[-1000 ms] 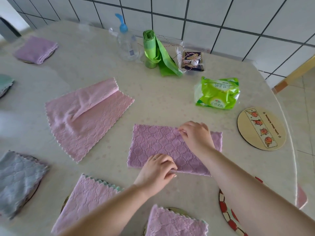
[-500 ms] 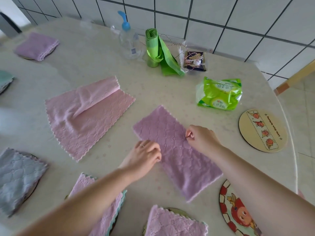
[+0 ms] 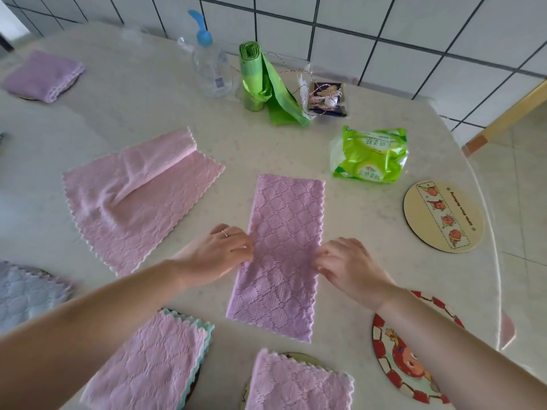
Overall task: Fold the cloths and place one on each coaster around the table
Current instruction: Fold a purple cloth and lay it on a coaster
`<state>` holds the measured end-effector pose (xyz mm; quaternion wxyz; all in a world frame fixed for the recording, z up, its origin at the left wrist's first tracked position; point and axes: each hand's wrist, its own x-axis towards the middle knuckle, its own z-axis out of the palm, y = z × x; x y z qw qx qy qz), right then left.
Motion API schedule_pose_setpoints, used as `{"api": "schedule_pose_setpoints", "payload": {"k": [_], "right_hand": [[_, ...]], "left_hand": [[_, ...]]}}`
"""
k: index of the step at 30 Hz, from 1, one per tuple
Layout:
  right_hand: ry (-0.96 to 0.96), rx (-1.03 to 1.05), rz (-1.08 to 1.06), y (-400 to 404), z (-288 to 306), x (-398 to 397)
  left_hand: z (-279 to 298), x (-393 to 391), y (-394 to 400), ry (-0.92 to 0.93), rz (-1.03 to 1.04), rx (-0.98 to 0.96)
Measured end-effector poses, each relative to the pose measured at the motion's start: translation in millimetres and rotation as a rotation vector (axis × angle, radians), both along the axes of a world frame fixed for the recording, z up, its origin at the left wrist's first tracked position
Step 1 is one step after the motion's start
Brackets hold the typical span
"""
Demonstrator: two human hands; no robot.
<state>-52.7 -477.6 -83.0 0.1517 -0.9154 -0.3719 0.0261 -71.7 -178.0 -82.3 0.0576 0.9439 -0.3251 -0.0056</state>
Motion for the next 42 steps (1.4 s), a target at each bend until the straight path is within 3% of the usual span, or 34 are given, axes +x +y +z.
{"api": "schedule_pose_setpoints", "payload": {"k": [3,8,13,21,24,27,31,36,42], "right_hand": [[-0.056,-0.024,0.113,-4,-14,-5],[-0.110,0.050,0.034,3,-18,-6],[-0.076,0.013,-0.060,17,-14,-7],[0.699,0.232,-0.358,13,17,-38],[0.891,0.340,-0.438,13,23,-42],[1.103,0.425,-0.634,18,17,-37],[1.213,0.459,-0.829,23,11,-30],[1.187,0.458,-0.862,23,7,-30],[0.679,0.398,-0.718,26,13,-33]], "left_hand": [[-6,-8,5,0.045,-0.046,-0.029],[-16,-12,10,0.055,-0.042,-0.086],[-12,-19,-2,0.133,0.156,-0.167],[19,-54,-14,0.371,0.510,-0.402],[16,-63,-17,0.540,0.636,-0.422],[8,-60,-26,0.559,0.731,-0.532],[5,-43,-36,0.569,0.812,-0.641],[5,-36,-35,0.649,0.822,-0.645],[3,-35,-36,0.570,0.754,-0.737]]}}
